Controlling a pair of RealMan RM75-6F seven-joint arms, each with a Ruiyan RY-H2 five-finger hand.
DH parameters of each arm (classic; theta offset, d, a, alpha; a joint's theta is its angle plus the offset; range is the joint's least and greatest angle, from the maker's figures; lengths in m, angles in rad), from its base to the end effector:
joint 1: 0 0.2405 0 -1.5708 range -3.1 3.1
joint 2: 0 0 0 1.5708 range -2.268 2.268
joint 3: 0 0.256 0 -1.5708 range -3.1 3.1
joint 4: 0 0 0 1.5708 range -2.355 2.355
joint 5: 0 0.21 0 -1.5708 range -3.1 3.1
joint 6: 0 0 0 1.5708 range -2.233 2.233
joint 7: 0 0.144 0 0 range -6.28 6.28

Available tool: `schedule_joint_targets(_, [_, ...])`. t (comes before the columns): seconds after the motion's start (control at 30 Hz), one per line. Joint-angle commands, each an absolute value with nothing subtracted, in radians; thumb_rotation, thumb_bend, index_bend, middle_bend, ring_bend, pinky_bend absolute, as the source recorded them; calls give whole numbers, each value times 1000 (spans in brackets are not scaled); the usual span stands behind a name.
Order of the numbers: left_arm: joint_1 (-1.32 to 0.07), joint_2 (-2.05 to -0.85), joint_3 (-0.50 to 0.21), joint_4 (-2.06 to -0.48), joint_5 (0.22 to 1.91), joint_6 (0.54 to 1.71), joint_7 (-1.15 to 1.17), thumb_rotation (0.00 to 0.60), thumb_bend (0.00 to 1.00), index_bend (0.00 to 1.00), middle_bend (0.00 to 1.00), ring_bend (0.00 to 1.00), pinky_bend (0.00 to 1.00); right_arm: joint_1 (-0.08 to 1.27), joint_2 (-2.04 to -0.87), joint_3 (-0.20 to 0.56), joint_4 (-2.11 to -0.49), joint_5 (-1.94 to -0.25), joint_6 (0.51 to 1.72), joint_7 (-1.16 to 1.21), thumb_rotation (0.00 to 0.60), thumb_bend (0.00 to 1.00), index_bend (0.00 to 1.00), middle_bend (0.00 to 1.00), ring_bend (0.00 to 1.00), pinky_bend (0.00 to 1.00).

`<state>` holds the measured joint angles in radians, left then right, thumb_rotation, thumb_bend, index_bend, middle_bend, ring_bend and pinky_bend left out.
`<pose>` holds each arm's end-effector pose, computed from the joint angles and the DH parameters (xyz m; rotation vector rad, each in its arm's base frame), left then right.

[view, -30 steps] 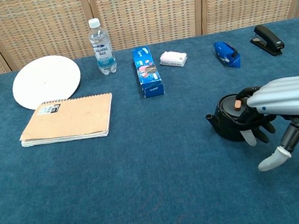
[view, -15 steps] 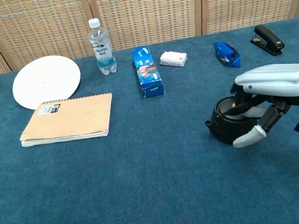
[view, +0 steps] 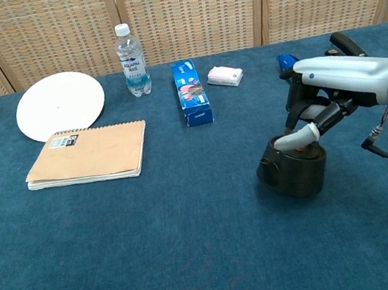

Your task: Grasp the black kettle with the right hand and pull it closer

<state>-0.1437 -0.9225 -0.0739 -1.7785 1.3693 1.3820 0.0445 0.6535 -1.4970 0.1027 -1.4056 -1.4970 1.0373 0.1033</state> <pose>-0.2985 0.2006 0.2014 -1.3783 -0.9230 -0.7972 -0.1701 -0.3210 0.0005 1.9370 -1.0114 1.1735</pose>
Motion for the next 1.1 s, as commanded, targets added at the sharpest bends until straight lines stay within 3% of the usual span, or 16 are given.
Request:
schedule_joint_targets(0.03, [-143, -922, -74, -1778, 1369, 1383, 44, 600, 0, 0, 0, 0, 0, 654, -1491, 114, -1420, -1495, 1054, 85, 285, 0, 1000, 1000, 884, 0])
schedule_joint_targets(0.3, [-141, -920, -74, -1780, 1373, 1387, 41, 600, 0, 0, 0, 0, 0, 652, -1475, 118, -1456, -1482, 1060, 18, 273, 23, 1000, 1000, 933, 0])
schedule_joint_targets(0.37, [-141, -920, -73, -1780, 1374, 1387, 39, 600, 0, 0, 0, 0, 0, 652, -1475, 119, -1465, -1472, 1057, -12, 273, 107, 1000, 1000, 940, 7])
schedule_joint_targets(0.47, [-140, -919, -74, -1780, 1375, 1388, 36, 600, 0, 0, 0, 0, 0, 650, -1475, 122, -1475, -1462, 1060, -37, 295, 312, 1000, 1000, 948, 35])
schedule_joint_targets(0.63, [-140, -918, -74, -1778, 1374, 1387, 31, 600, 0, 0, 0, 0, 0, 647, -1476, 124, -1484, -1454, 1065, -50, 465, 577, 1000, 1000, 955, 62])
schedule_joint_targets(0.73, [-140, -917, -74, -1778, 1374, 1387, 31, 600, 0, 0, 0, 0, 0, 647, -1474, 124, -1486, -1451, 1065, -54, 504, 636, 1000, 1000, 956, 72])
schedule_joint_targets(0.87, [-140, -917, -74, -1778, 1374, 1387, 30, 600, 0, 0, 0, 0, 0, 646, -1472, 124, -1487, -1446, 1062, -55, 524, 626, 1000, 1000, 957, 82])
schedule_joint_targets(1.0, [-140, -917, -74, -1778, 1375, 1388, 30, 600, 0, 0, 0, 0, 0, 645, -1470, 124, -1488, -1441, 1061, -62, 593, 784, 1000, 1000, 959, 105])
schedule_joint_targets(1.1, [-140, -917, -75, -1778, 1375, 1388, 31, 600, 0, 0, 0, 0, 0, 643, -1470, 125, -1486, -1439, 1065, -72, 600, 882, 1000, 1000, 966, 165])
